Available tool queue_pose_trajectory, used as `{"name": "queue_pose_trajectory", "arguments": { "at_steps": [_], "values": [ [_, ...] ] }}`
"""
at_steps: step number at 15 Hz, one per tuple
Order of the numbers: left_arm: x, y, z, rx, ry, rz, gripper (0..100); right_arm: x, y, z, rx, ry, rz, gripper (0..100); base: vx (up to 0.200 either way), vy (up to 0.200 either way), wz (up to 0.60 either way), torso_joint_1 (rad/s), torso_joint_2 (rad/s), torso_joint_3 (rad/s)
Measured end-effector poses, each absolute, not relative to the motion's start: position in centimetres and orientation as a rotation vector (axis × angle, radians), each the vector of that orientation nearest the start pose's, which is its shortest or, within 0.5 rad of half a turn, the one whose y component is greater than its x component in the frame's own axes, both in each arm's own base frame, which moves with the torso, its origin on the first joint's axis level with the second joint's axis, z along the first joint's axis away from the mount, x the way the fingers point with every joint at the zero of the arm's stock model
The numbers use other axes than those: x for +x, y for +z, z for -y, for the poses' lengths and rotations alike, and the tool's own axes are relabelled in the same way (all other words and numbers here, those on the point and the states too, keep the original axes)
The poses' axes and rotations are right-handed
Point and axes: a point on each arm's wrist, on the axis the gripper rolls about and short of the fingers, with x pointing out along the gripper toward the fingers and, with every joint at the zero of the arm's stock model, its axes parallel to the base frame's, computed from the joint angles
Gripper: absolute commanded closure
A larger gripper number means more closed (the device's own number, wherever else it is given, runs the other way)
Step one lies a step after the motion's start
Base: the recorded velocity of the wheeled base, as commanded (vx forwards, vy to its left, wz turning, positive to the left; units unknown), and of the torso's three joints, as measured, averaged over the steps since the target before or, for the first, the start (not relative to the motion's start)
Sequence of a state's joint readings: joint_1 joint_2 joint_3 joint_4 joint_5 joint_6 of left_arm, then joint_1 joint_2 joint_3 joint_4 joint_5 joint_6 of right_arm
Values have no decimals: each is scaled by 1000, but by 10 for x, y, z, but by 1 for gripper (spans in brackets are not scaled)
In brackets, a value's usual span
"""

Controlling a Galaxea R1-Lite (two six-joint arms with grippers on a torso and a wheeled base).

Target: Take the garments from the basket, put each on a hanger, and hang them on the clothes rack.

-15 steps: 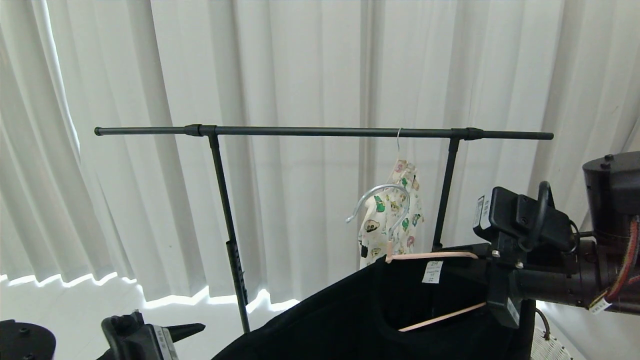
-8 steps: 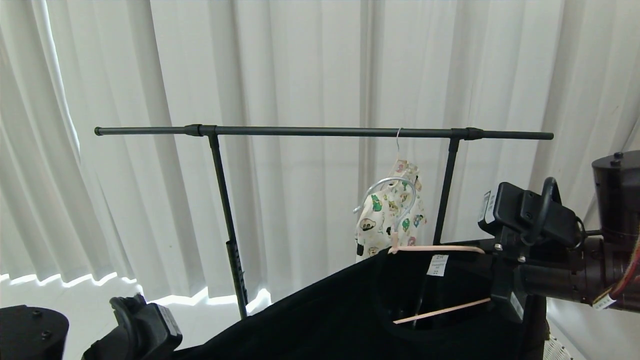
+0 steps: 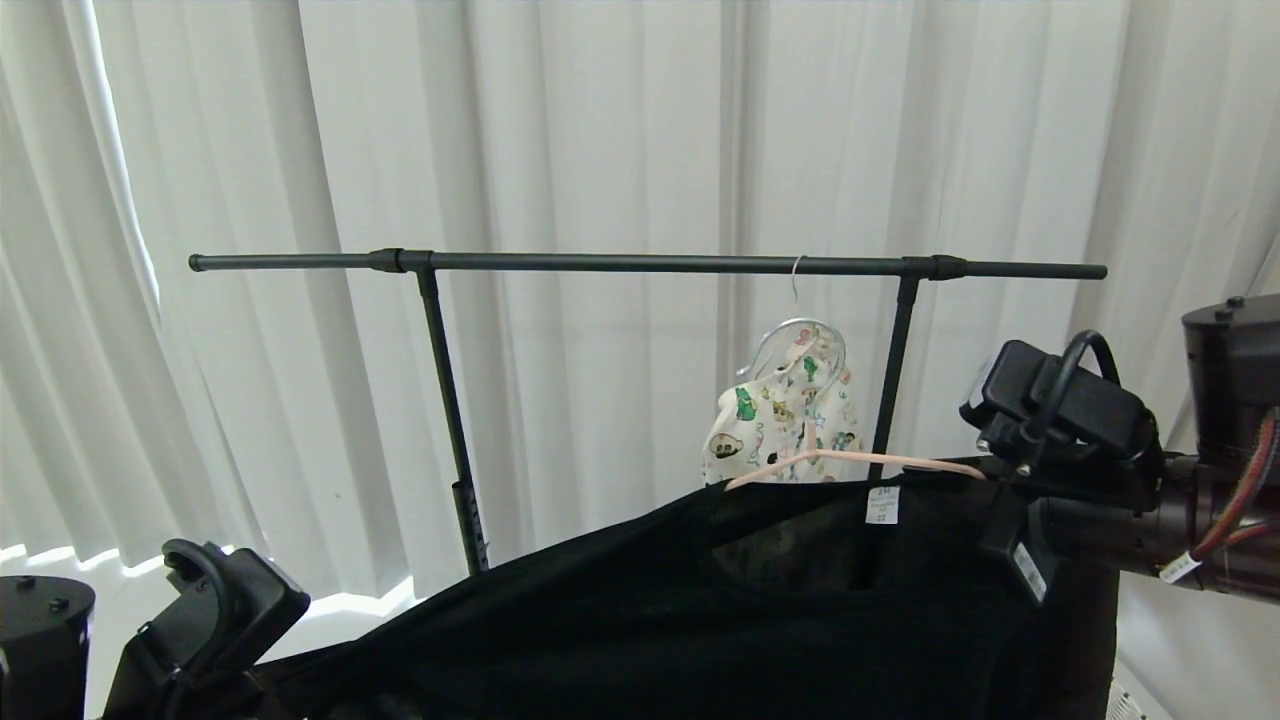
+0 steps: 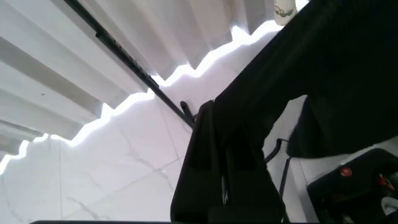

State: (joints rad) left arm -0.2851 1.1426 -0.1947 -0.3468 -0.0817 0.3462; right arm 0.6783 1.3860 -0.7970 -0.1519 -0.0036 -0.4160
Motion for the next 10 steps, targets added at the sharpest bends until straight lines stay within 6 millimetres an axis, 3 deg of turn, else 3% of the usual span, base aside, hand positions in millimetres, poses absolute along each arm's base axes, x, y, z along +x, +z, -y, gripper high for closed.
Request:
{"name": "queue_pose_trajectory", "arguments": {
  "at_steps": [3, 4, 10],
  "values": [
    [119, 122, 37, 391, -456, -513, 100, 182, 219, -145, -518, 687, -244, 100, 0, 0, 0, 0, 0, 0],
    [119, 122, 37, 392, -456, -510, 0, 183, 218, -145, -522, 674, -250, 100, 0, 0, 0, 0, 0, 0],
    [119, 132, 38, 377, -469, -455, 0, 185, 217, -146, -531, 635, -256, 100, 0, 0, 0, 0, 0, 0]
  ]
}}
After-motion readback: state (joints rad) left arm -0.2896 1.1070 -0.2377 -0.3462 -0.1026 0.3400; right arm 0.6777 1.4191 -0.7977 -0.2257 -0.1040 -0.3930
